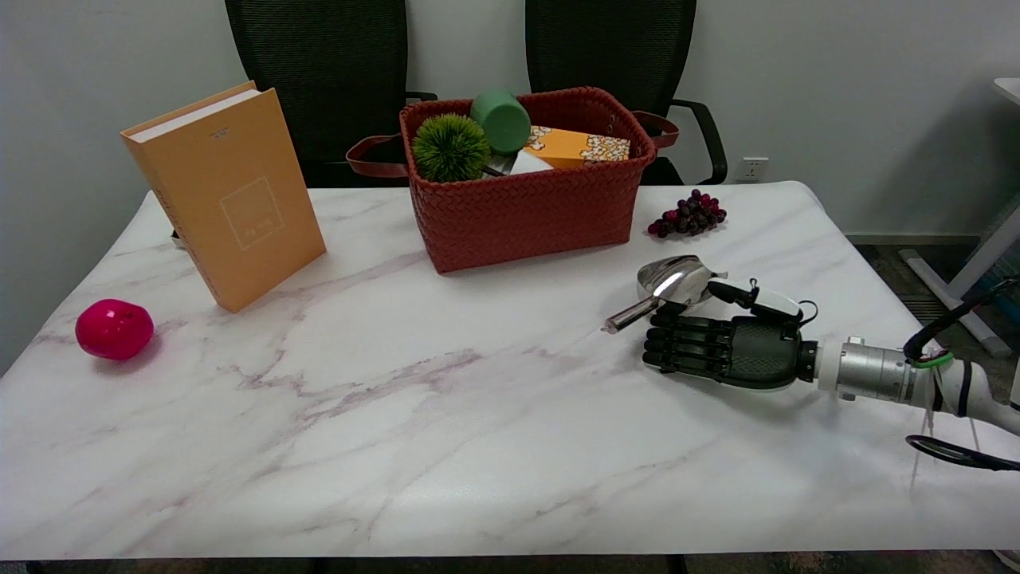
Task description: Pick up the stainless steel scoop.
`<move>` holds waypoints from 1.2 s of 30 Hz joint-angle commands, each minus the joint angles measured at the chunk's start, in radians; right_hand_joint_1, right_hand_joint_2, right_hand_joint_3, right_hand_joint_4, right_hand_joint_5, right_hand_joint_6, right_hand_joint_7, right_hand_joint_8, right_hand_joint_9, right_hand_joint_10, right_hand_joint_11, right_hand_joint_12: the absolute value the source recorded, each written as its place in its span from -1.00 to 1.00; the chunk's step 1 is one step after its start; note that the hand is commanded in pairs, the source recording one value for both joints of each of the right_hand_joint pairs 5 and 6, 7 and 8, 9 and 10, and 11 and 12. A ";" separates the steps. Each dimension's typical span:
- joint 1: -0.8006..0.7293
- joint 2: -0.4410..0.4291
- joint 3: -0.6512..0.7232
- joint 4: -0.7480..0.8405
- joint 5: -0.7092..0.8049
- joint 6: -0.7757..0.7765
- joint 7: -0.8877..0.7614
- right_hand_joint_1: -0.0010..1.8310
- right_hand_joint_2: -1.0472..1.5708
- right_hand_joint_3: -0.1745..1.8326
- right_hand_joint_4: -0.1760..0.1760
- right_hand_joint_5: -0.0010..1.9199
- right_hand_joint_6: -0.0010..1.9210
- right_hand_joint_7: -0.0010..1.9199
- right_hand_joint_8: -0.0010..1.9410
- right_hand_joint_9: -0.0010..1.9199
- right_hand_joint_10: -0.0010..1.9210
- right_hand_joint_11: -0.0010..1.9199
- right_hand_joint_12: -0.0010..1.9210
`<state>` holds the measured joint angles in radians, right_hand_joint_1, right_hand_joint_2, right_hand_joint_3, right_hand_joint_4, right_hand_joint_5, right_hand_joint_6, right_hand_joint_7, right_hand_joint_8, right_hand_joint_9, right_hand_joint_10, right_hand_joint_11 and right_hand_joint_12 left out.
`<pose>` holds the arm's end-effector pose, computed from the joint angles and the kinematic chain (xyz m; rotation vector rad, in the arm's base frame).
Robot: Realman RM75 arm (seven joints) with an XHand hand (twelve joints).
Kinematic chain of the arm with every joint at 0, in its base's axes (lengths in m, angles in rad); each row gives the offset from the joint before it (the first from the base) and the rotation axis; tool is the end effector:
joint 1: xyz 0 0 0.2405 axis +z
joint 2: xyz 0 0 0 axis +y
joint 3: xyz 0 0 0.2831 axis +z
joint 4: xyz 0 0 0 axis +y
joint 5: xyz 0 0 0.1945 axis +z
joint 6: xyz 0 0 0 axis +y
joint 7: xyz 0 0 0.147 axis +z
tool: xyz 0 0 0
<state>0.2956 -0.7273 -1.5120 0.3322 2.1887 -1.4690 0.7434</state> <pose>-0.3220 -0.2602 0.5059 0.1990 -2.4673 1.1262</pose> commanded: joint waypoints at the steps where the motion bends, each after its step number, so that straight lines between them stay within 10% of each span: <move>1: 0.010 0.054 0.014 -0.065 -0.004 0.032 -0.074 -0.78 1.00 -1.00 0.00 -1.00 -1.00 -1.00 -1.00 -1.00 -1.00 -1.00 -1.00; 36: 0.090 0.105 0.014 -0.060 -0.193 -0.197 -0.061 -0.73 0.97 -1.00 0.00 -1.00 -1.00 -1.00 -1.00 -1.00 -1.00 -1.00 -1.00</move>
<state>0.3431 -0.6224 -1.4974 0.2659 2.0504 -1.5631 0.6749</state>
